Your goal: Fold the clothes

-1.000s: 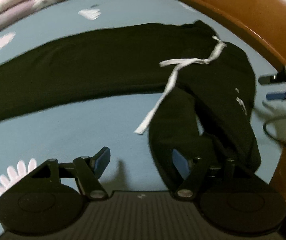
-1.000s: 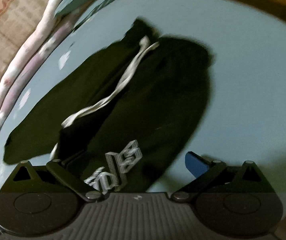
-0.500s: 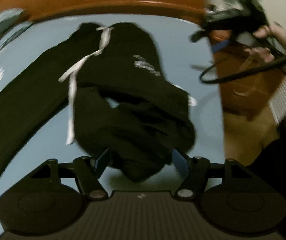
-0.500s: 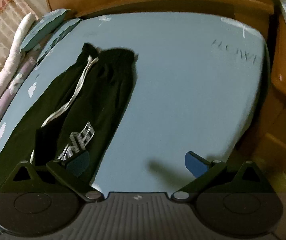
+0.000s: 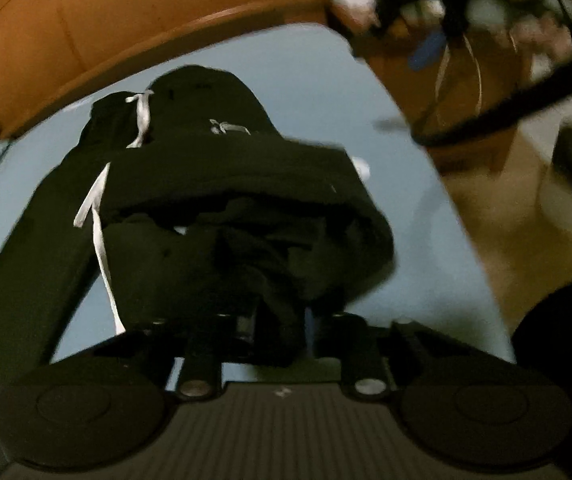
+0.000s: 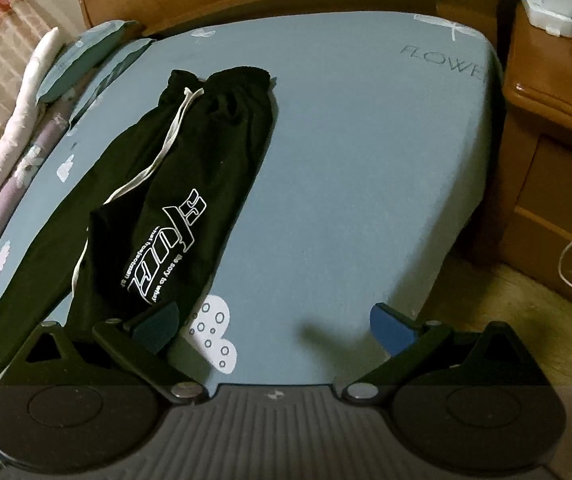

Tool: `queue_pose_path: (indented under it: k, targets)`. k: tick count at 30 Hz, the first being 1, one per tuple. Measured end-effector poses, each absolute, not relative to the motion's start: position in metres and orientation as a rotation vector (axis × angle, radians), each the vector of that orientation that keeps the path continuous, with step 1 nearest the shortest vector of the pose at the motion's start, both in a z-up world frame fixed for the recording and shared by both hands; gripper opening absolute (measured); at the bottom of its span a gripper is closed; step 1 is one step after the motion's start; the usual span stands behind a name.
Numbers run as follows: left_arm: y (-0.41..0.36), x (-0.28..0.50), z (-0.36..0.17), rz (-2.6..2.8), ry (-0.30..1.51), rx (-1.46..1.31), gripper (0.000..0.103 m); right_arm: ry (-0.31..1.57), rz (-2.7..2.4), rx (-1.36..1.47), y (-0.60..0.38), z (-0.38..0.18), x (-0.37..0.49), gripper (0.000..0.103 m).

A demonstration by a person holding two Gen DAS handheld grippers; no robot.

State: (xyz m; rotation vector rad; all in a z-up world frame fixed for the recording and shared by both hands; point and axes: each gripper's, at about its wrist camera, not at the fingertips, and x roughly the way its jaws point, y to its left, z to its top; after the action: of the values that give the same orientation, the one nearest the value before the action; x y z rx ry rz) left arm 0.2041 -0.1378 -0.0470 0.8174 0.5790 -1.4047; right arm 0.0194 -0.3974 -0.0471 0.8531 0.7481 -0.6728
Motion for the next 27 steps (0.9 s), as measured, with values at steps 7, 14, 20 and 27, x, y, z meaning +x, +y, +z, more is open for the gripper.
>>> queue_pose_path:
  k: [7,14,20,27]
  targets:
    - [-0.091,0.275,-0.010,-1.269,0.769,0.371,0.009,0.769,-0.640,0.795,-0.398,-0.033,0.039,0.103]
    - [-0.049,0.360,-0.034,-0.947,0.998,-0.053,0.011,0.812,-0.528,0.737,-0.393,-0.030,0.081,0.103]
    - [-0.034,0.386,-0.059,-0.811,1.081,-0.159,0.017,0.831,-0.356,0.700,-0.374,-0.029,0.112,0.103]
    - [-0.034,0.374,-0.051,-0.796,1.046,-0.101,0.024,0.929,0.048,0.619,-0.325,-0.039,0.175,0.103]
